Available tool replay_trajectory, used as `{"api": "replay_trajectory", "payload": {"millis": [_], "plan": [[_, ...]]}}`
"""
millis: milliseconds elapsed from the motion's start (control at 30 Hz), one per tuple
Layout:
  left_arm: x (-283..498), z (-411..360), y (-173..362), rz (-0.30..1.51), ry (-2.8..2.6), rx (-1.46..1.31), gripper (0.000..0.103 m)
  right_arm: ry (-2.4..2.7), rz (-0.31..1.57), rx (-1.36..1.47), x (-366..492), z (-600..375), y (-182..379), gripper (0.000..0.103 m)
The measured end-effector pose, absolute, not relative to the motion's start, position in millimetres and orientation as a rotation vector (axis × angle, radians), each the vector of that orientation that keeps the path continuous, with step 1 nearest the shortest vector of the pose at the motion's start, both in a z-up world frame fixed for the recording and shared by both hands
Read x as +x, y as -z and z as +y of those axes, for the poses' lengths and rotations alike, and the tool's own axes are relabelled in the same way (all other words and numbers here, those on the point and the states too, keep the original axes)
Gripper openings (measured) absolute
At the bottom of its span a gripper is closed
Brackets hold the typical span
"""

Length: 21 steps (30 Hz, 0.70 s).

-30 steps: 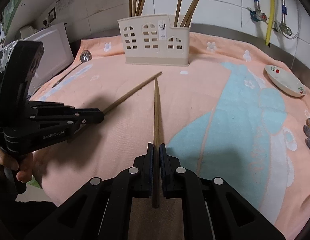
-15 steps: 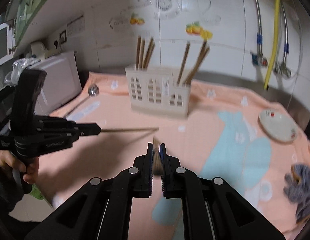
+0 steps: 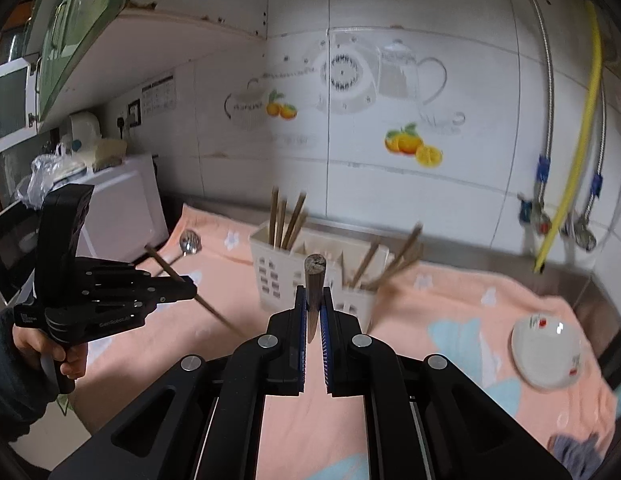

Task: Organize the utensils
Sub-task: 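Lift both held chopsticks and carry them over the white holder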

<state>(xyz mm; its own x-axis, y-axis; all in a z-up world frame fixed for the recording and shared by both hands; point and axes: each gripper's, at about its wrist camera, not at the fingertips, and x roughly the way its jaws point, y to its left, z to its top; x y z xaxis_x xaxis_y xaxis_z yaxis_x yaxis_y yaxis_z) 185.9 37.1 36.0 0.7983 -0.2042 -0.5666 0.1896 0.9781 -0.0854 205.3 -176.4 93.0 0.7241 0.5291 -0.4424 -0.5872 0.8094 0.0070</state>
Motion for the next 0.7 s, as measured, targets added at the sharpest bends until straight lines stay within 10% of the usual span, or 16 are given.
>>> {"api": "replay_trajectory", "payload": {"millis": [700], "plan": [[230.1,50.3,-171.2,0.328,0.122,0.058,0.005,-0.581,0.374,-0.086,269.8,-175.9,-160.0,0.006]]}}
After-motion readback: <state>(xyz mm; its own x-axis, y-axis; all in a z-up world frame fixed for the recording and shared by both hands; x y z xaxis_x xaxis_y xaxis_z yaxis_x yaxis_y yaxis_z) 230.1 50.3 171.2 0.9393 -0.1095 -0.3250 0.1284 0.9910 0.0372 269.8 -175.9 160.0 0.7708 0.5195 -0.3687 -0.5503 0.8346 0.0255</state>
